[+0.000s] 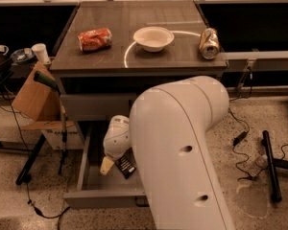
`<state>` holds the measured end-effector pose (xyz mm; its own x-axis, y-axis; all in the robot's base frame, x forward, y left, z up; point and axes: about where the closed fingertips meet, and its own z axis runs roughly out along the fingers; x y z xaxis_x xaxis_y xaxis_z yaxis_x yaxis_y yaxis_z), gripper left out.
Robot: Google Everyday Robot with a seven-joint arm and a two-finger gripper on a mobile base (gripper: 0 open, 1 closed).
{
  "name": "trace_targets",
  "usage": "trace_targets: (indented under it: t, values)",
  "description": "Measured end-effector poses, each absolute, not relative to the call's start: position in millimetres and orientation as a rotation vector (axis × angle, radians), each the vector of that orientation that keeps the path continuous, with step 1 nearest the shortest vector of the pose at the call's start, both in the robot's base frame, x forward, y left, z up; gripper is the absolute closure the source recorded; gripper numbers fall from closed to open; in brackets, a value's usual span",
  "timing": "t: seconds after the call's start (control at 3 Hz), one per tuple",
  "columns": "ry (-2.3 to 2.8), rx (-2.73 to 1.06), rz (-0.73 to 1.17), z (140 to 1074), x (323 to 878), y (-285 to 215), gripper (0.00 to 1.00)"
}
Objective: Pick rxbar chocolate from middle drawer and place on counter
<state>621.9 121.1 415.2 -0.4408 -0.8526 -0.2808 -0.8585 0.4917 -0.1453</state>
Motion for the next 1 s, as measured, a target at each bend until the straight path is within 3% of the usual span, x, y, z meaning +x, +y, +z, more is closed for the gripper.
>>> trace_targets:
  t: [1.0]
  values:
    - [2.499,-1.364,0.046,368.0,638.9,105.9,0.00]
